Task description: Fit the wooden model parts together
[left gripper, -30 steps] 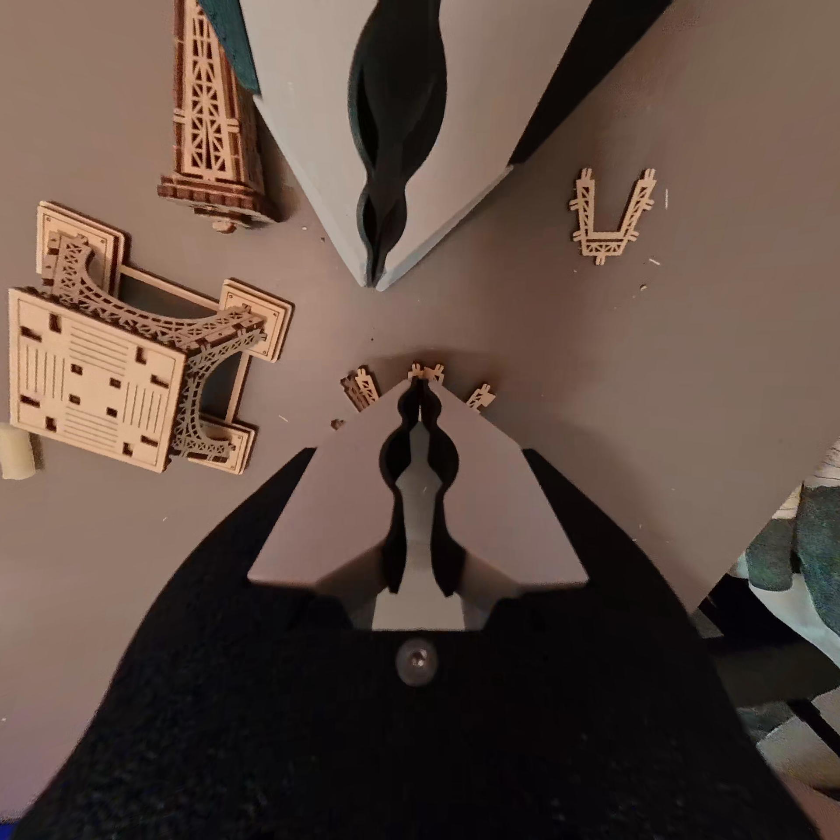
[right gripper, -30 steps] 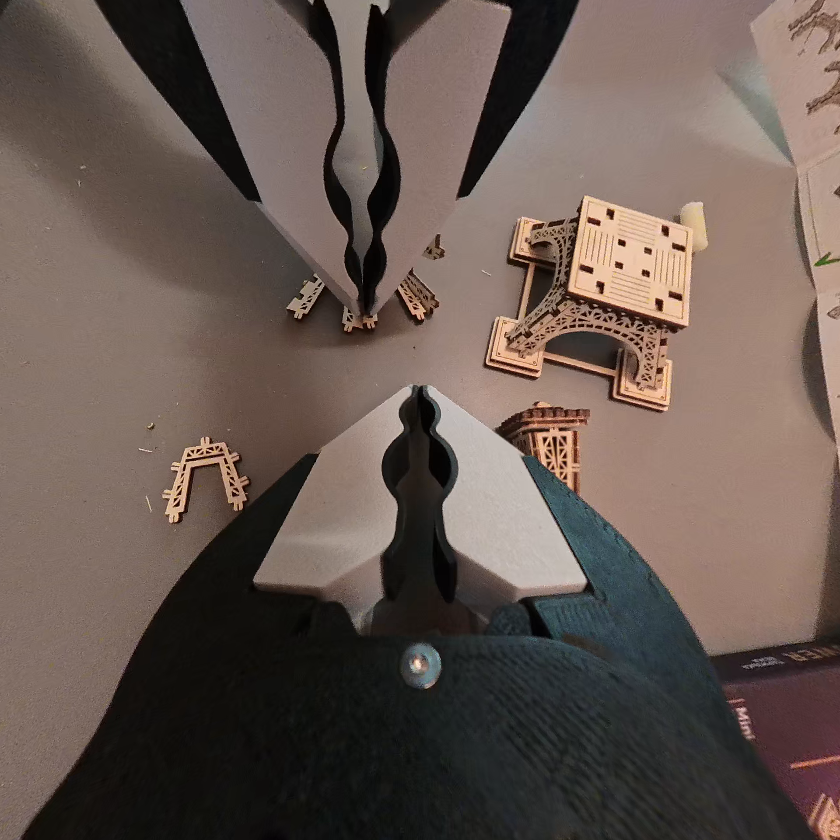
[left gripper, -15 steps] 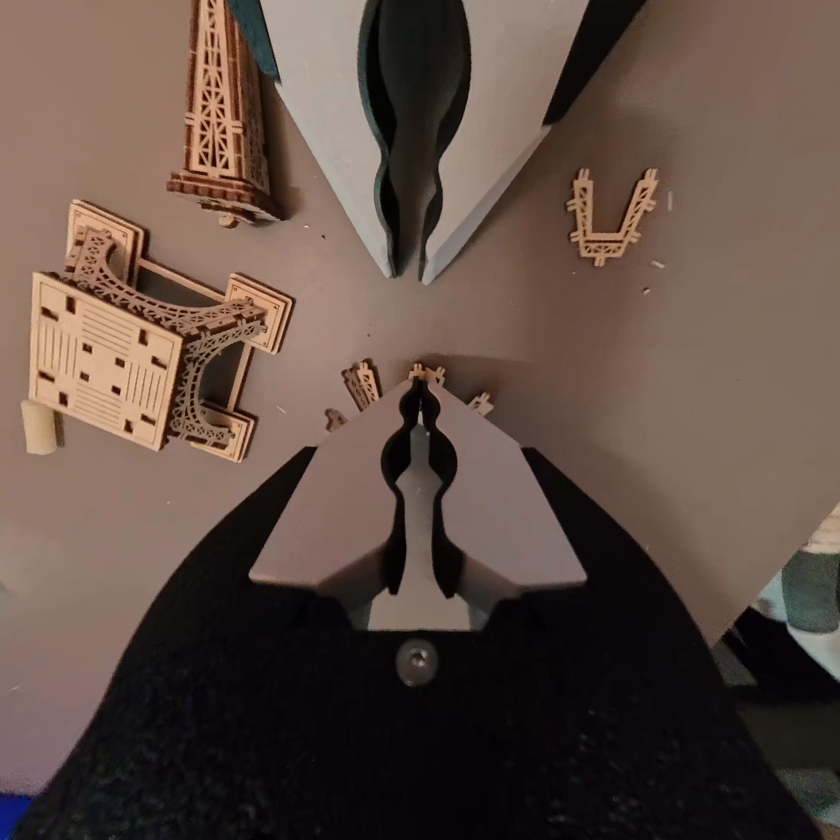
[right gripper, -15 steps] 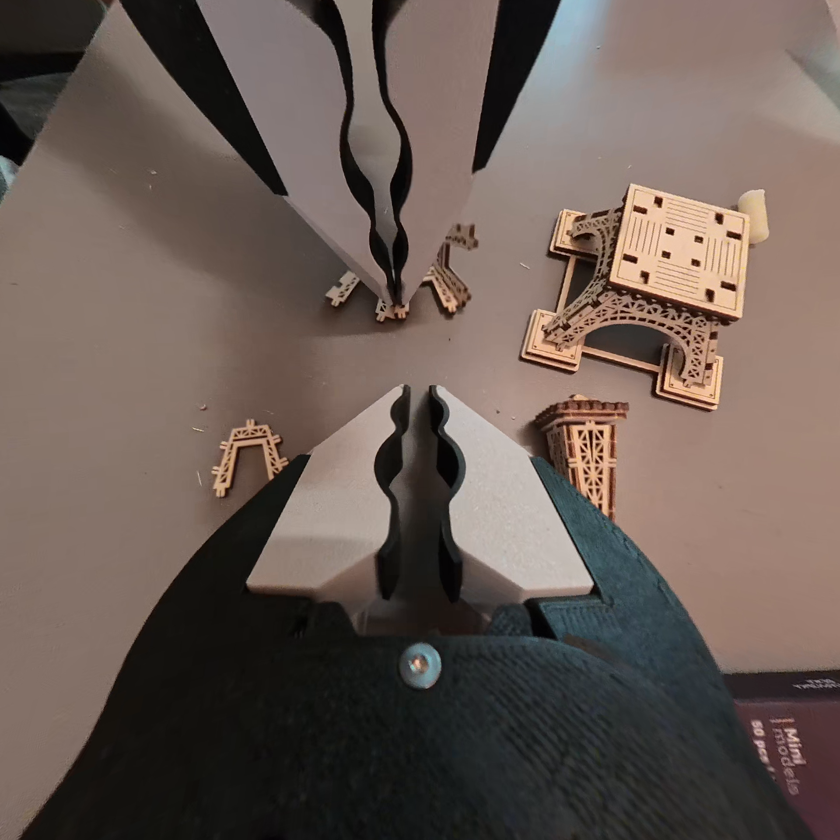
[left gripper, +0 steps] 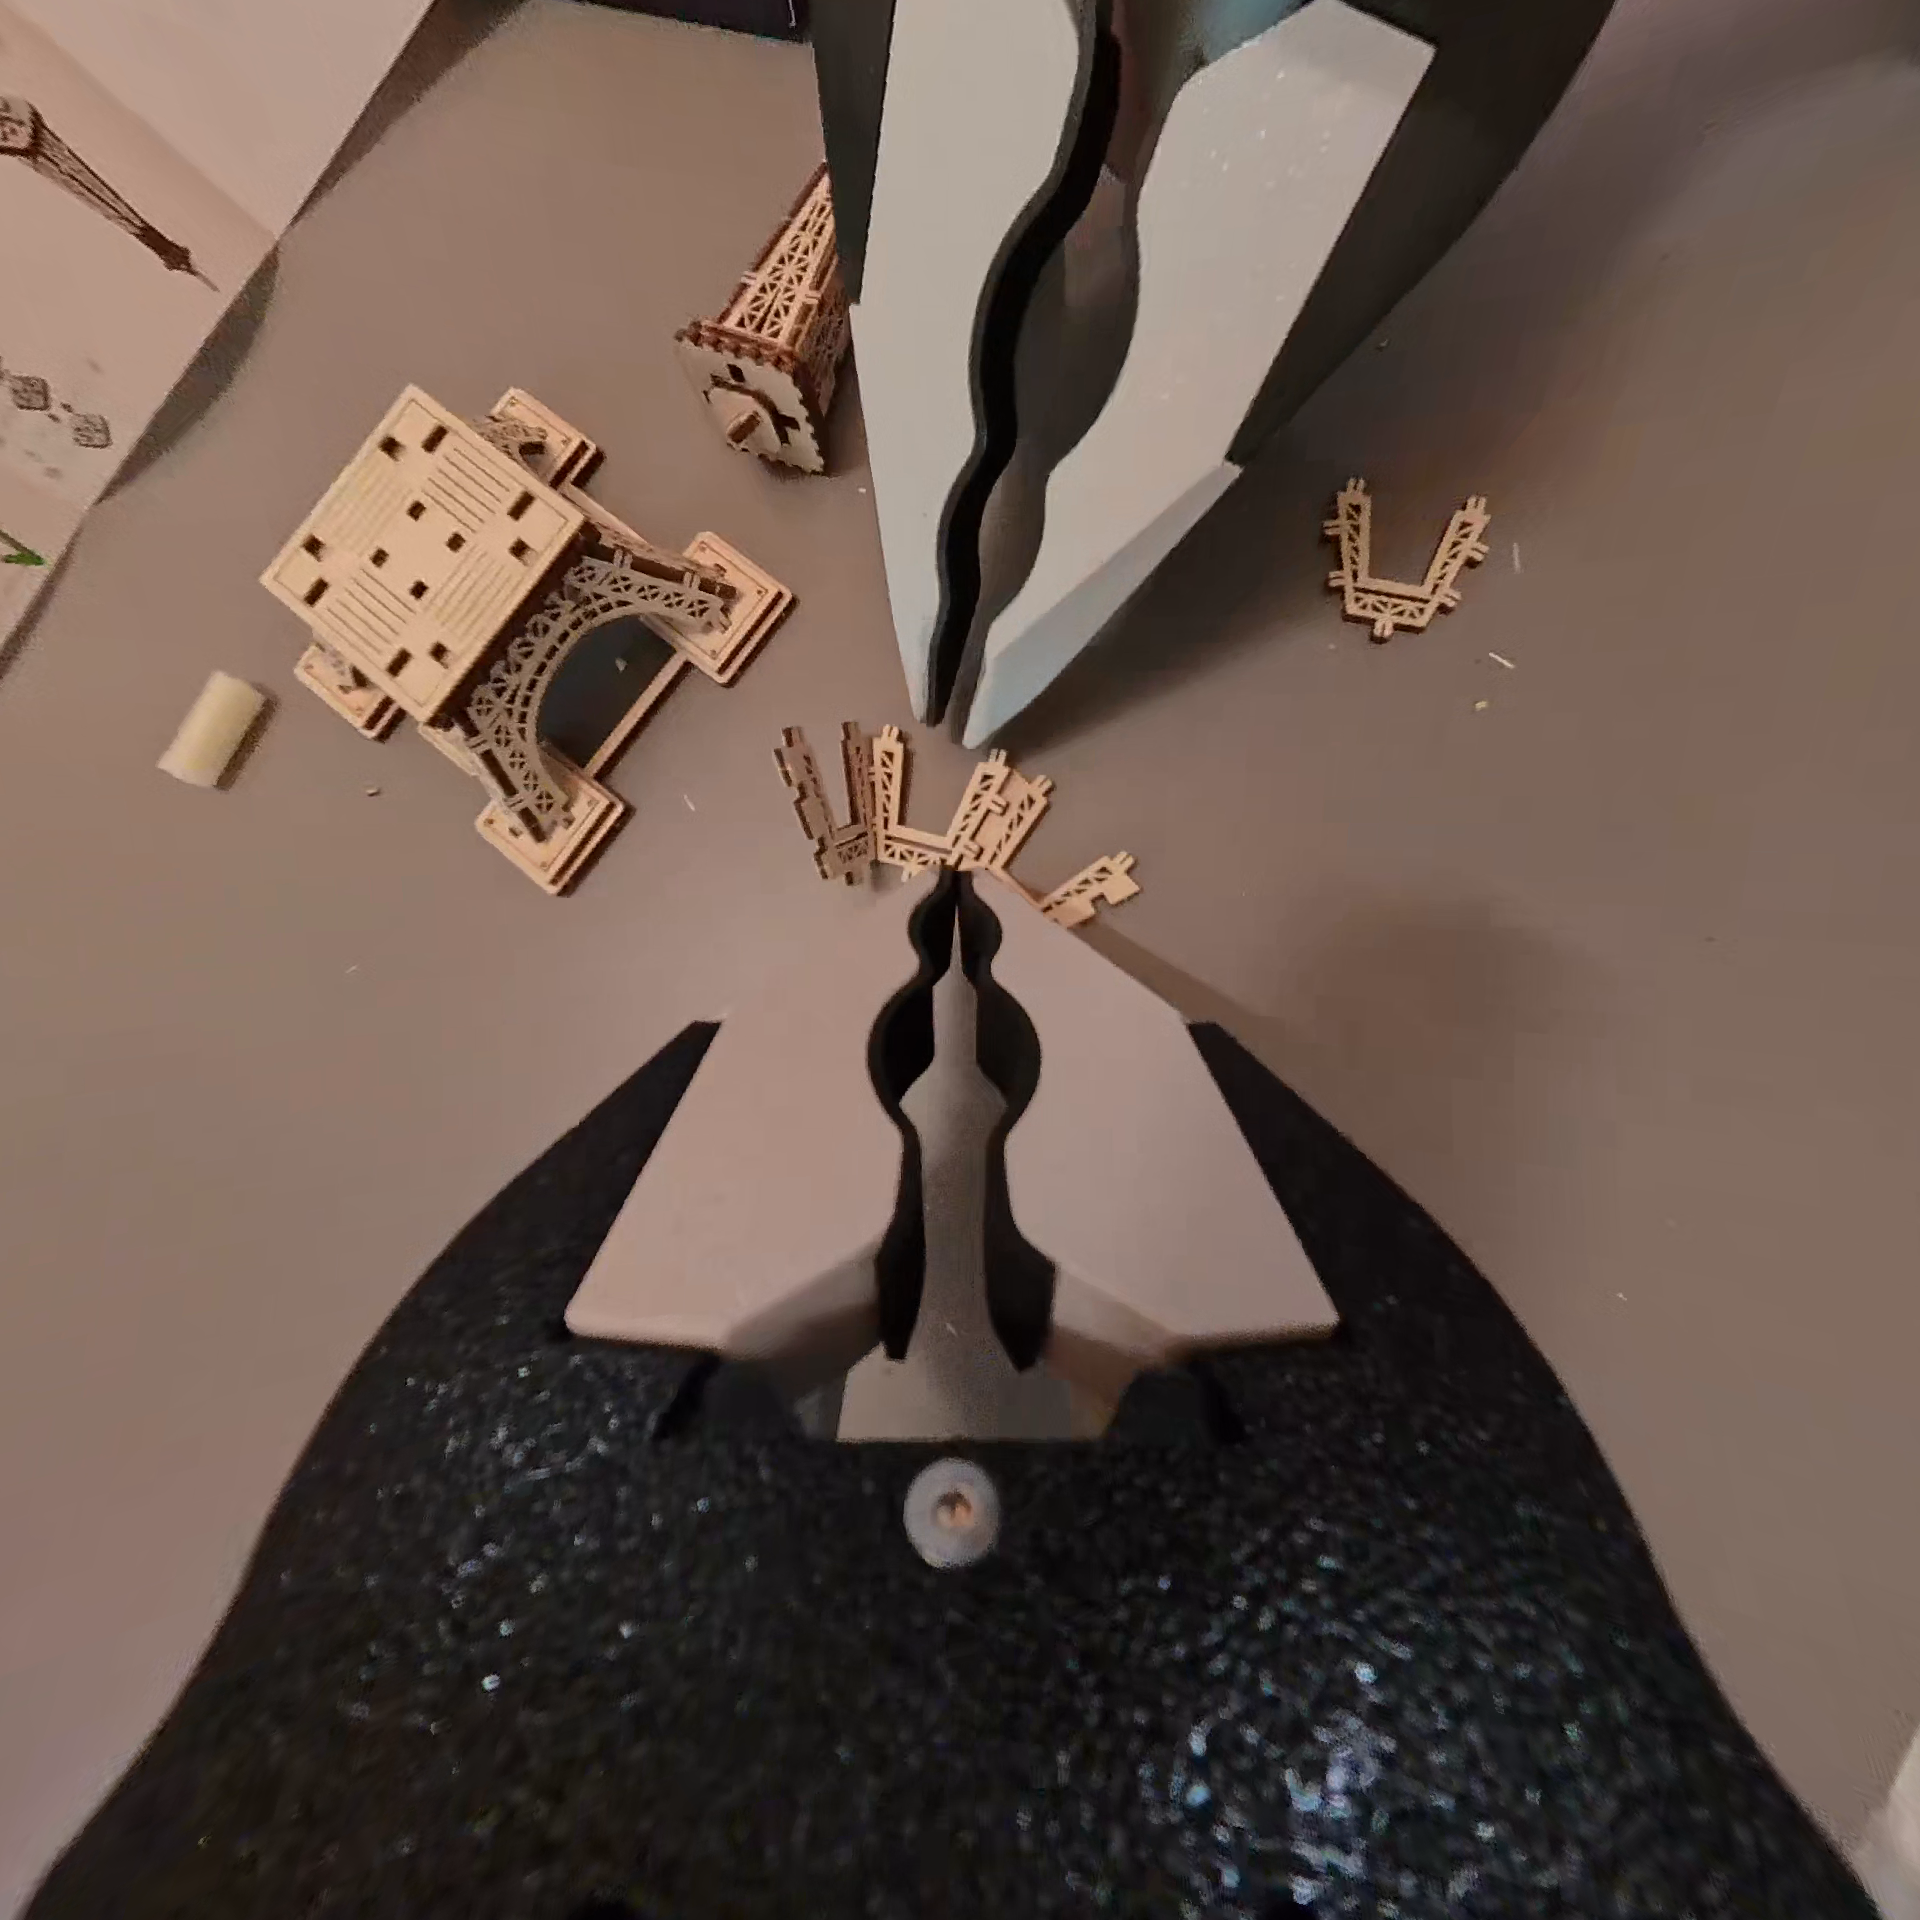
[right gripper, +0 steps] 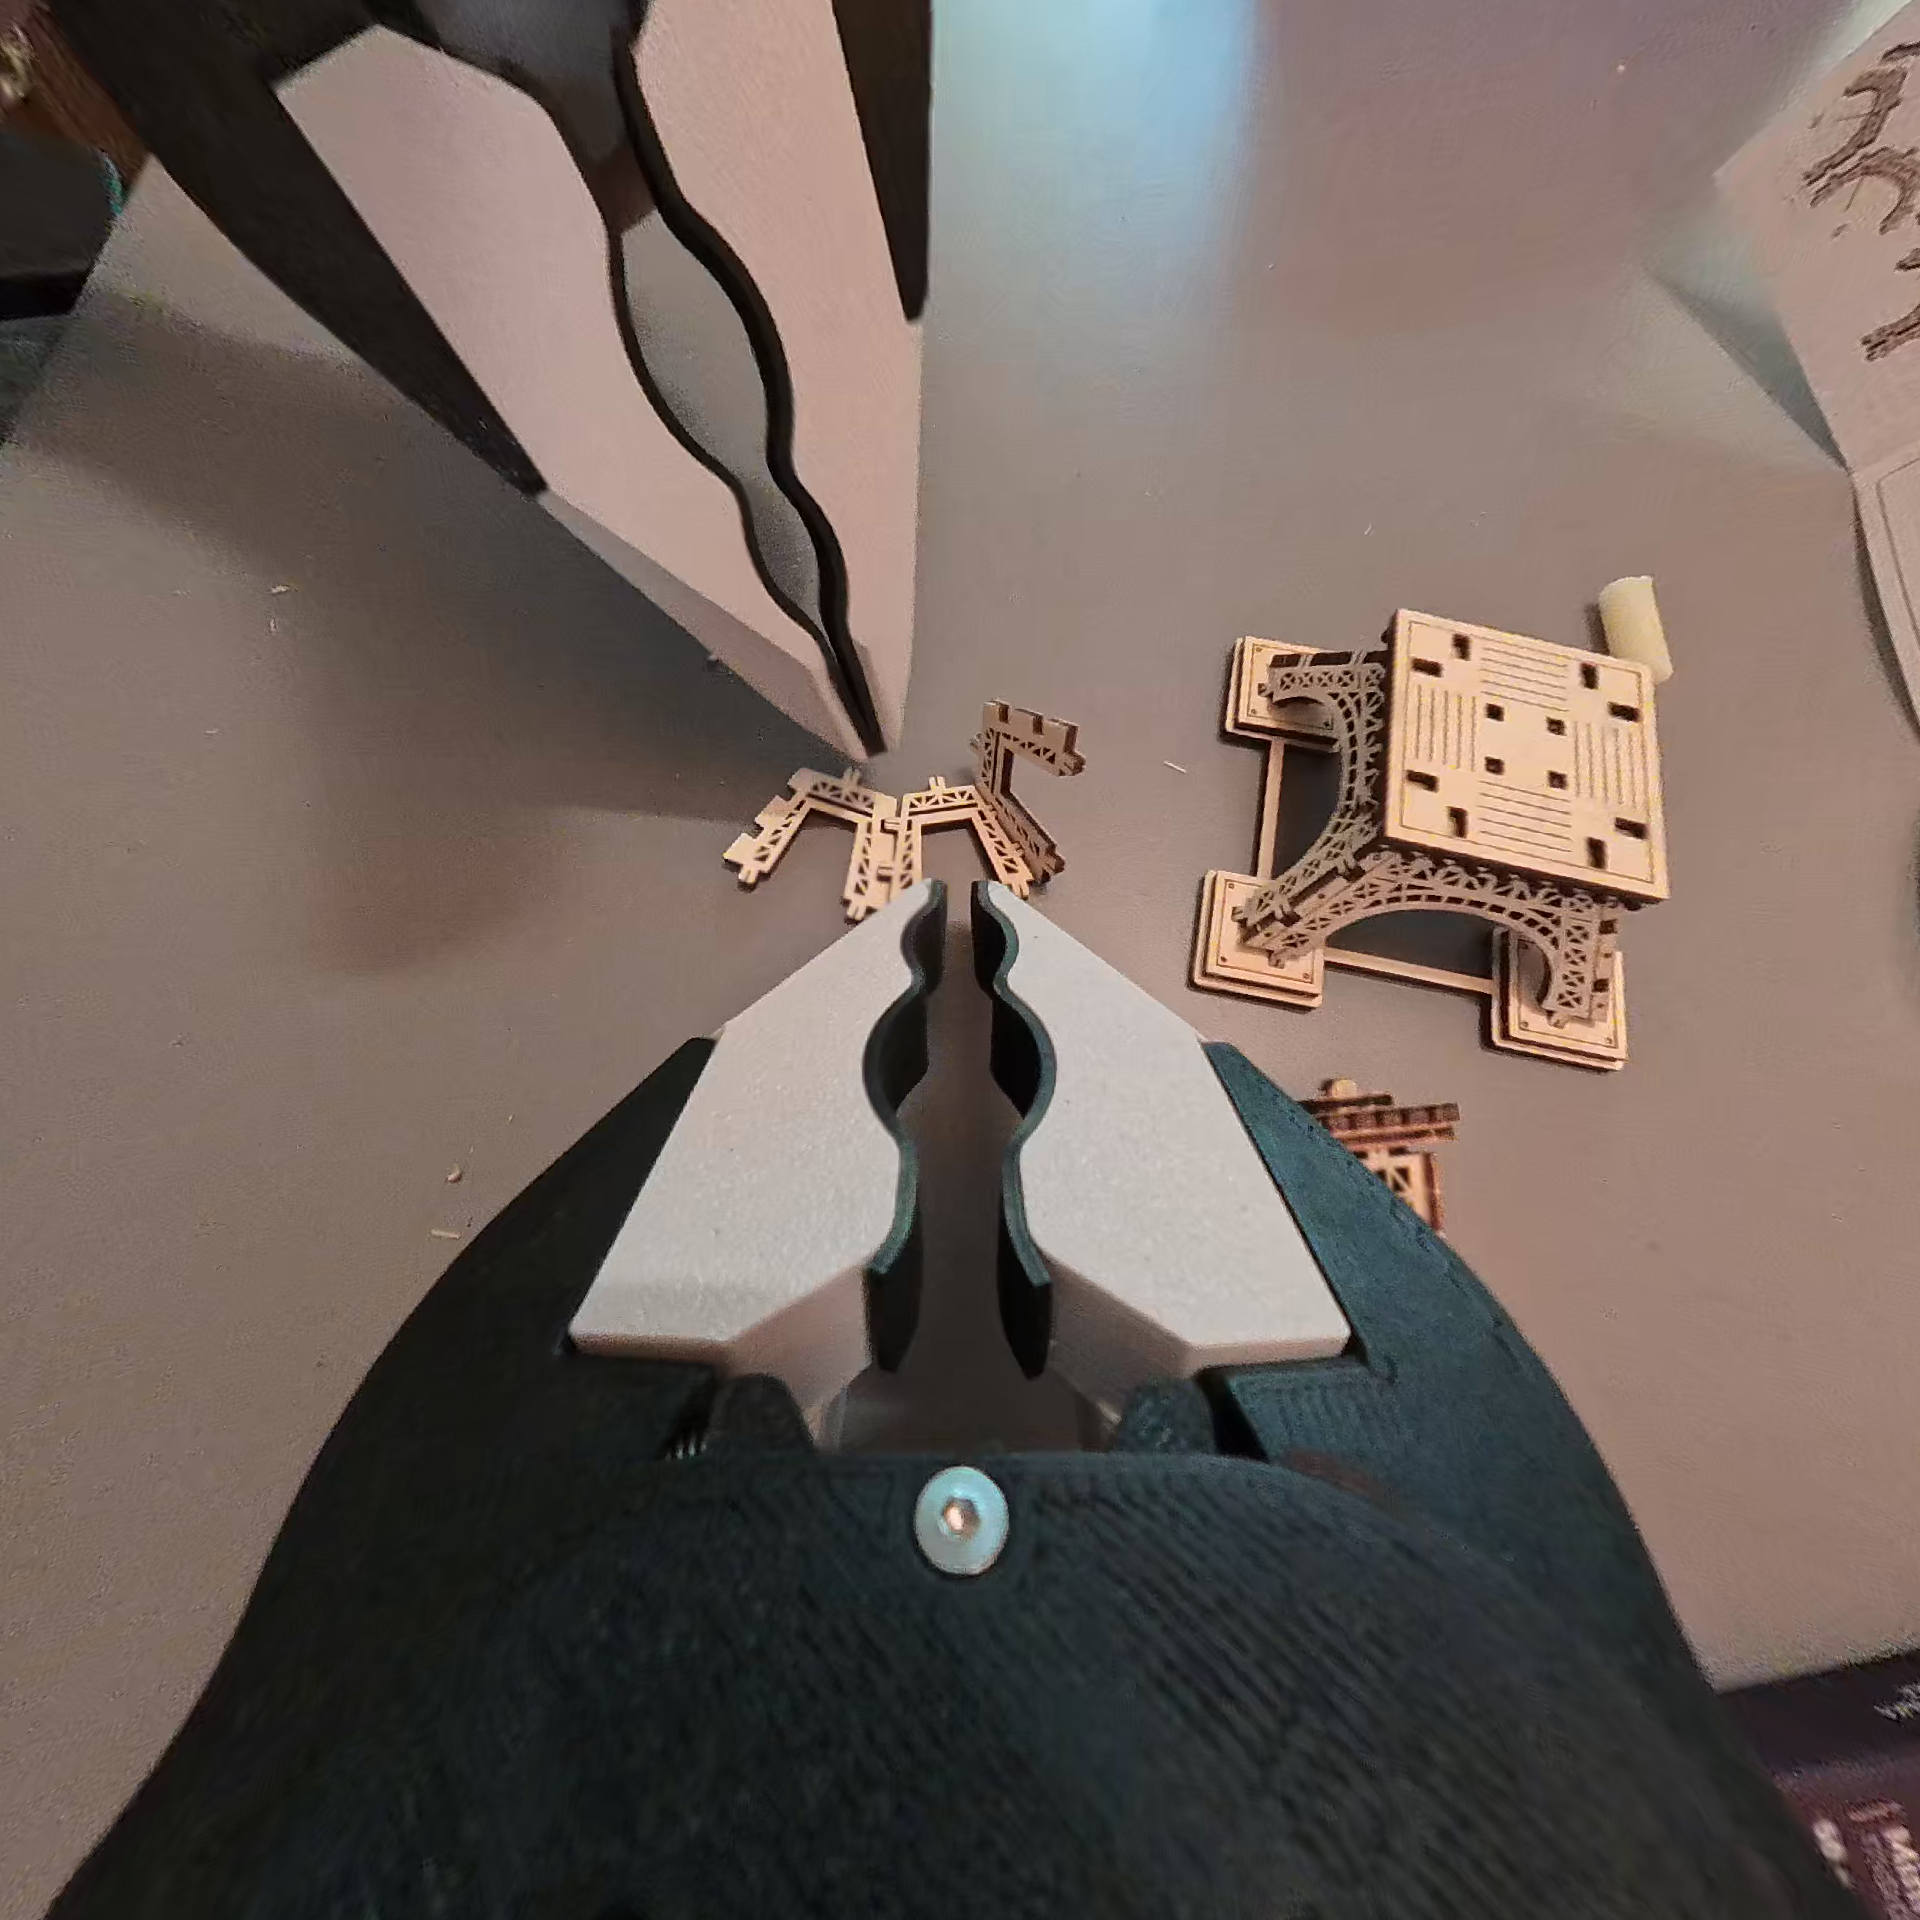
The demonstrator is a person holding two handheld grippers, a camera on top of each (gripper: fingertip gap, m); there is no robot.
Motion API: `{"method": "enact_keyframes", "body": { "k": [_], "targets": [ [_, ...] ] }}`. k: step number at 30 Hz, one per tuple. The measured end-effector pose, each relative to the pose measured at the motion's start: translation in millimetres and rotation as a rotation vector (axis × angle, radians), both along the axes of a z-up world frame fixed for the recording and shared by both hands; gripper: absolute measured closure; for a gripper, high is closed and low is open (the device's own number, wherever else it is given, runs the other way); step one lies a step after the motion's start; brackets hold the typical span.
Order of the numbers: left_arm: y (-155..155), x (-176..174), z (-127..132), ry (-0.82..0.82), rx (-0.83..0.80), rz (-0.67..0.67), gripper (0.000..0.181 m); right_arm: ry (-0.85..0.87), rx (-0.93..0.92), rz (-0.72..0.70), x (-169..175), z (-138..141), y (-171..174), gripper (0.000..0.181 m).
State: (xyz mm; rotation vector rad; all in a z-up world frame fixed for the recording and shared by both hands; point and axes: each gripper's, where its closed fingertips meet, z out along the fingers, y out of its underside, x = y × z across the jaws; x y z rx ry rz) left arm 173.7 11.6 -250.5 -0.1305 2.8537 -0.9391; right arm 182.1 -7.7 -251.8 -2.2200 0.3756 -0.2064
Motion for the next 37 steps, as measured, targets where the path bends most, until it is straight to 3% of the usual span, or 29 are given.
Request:
{"method": "enact_keyframes", "body": {
  "k": [1, 15, 23, 28, 37],
  "targets": [
    [-1, 1, -2, 0.005, -0.005, -0.001, 0.181, 0.001, 0.007, 0.001, 0, 0, 2, 0.179],
    [-7, -1, -12, 0.027, -0.028, -0.056, 0.181, 0.019, -0.006, 0.008, -3, -5, 11, 0.181],
    [-8, -1, -13, 0.019, 0.088, -0.113, 0.181, 0.225, 0.069, -0.054, -4, -8, 10, 0.181],
    [-8, -1, -13, 0.022, 0.160, -0.131, 0.181, 0.136, 0.035, -0.049, -4, -8, 10, 0.181],
    [-9, 4, -7, 0.025, 0.064, -0.057, 0.181, 0.127, 0.070, -0.018, -6, 0, 11, 0.176]
  ]
}}
